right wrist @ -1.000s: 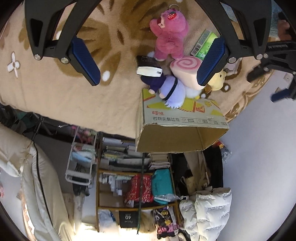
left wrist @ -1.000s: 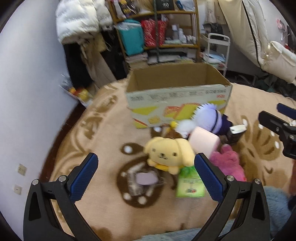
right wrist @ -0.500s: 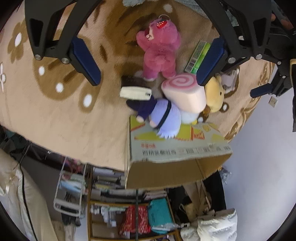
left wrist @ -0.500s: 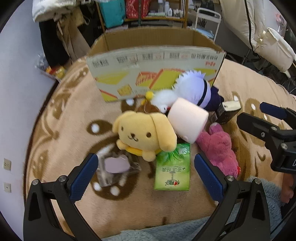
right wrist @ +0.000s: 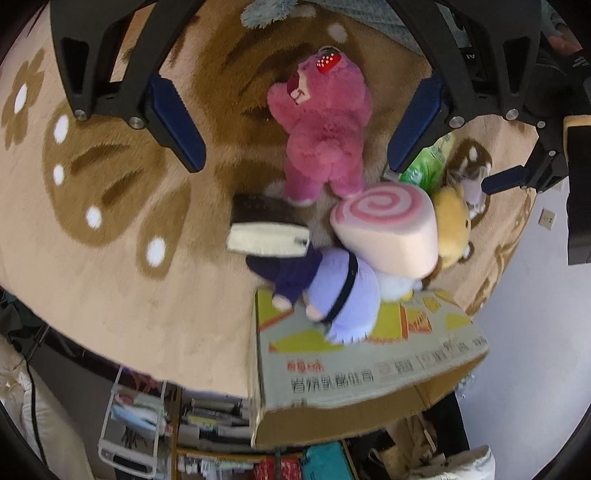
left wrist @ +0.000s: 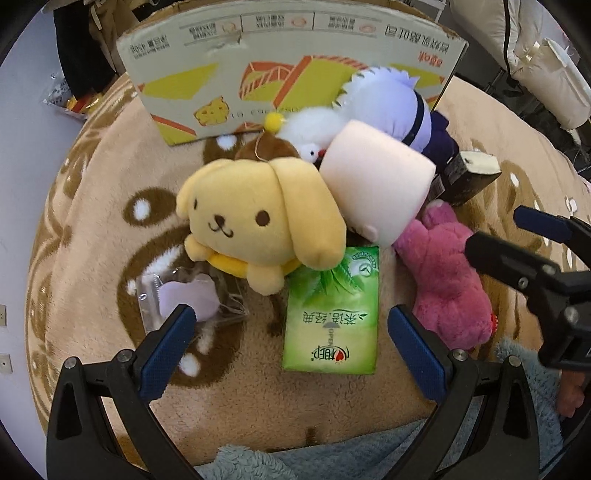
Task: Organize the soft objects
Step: 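Lower the left tool to the green tissue pack while the right tool lowers to the pink bear plush, then close the left tool on the green tissue pack while the right tool closes on the pink bear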
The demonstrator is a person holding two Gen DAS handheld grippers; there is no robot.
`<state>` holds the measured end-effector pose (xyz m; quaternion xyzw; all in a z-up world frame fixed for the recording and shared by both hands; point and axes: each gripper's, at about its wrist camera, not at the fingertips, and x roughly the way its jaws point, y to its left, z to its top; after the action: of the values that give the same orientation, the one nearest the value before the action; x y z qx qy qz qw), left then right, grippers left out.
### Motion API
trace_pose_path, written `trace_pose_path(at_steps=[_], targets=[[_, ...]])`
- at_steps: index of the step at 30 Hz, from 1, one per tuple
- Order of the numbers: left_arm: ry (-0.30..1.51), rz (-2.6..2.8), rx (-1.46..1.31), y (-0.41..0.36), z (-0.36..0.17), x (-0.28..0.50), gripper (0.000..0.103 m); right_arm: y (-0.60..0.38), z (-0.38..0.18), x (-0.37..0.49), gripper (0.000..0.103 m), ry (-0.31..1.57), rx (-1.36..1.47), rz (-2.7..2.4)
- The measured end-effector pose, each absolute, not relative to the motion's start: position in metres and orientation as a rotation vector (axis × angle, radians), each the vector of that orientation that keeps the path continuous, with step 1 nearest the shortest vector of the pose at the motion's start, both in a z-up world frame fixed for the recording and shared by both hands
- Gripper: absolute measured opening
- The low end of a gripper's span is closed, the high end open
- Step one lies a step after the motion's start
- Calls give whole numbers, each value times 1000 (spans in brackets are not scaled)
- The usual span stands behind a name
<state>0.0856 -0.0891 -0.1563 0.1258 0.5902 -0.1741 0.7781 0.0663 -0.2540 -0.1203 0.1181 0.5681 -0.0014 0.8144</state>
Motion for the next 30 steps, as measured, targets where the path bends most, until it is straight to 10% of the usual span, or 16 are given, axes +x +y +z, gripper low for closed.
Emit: trace_pose_path(at_steps=[15,30], targets=[[1318,-355,280,-95,-173,94,99,-242,-163,82,96,1387,266,29],[1347,-408,241,-104,-174,94,56,-240,-161,79,84,1382,244,19]])
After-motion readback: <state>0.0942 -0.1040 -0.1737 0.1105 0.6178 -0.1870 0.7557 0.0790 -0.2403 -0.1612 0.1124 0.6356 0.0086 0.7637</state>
